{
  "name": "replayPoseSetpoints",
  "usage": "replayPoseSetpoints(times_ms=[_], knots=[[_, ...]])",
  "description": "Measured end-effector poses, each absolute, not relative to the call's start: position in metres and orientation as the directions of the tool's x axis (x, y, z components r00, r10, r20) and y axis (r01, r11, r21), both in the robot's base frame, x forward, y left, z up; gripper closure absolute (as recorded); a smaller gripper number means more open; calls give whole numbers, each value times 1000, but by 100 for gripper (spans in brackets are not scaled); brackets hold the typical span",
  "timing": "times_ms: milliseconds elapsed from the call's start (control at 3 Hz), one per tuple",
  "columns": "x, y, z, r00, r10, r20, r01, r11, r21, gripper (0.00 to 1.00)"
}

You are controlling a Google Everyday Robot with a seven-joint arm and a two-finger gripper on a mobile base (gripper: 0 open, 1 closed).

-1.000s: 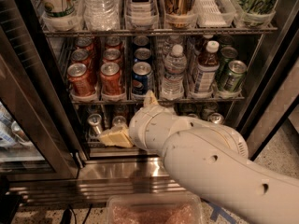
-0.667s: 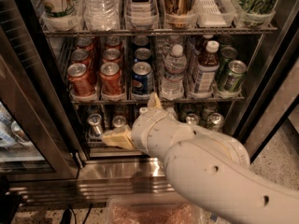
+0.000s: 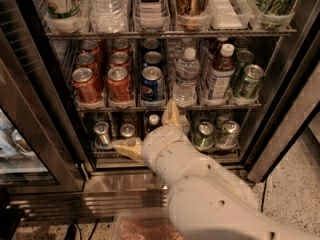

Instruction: Pick coke can from middle shelf of fridge

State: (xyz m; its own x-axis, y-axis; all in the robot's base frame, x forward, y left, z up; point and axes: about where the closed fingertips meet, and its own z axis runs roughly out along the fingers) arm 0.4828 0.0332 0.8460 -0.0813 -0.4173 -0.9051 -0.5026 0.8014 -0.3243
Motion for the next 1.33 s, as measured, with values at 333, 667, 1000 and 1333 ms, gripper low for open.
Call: replayPoseSetpoints(times_ms=[333, 667, 1000, 1333], knots=[[494, 52, 846, -43, -393, -918, -470, 819, -329, 0], [517, 69, 841, -39, -321, -946, -480, 837, -263, 0], [536, 84, 839, -15, -254, -967, -517, 830, -210, 1], [534, 86, 839, 0, -266, -964, -526, 820, -226, 0]])
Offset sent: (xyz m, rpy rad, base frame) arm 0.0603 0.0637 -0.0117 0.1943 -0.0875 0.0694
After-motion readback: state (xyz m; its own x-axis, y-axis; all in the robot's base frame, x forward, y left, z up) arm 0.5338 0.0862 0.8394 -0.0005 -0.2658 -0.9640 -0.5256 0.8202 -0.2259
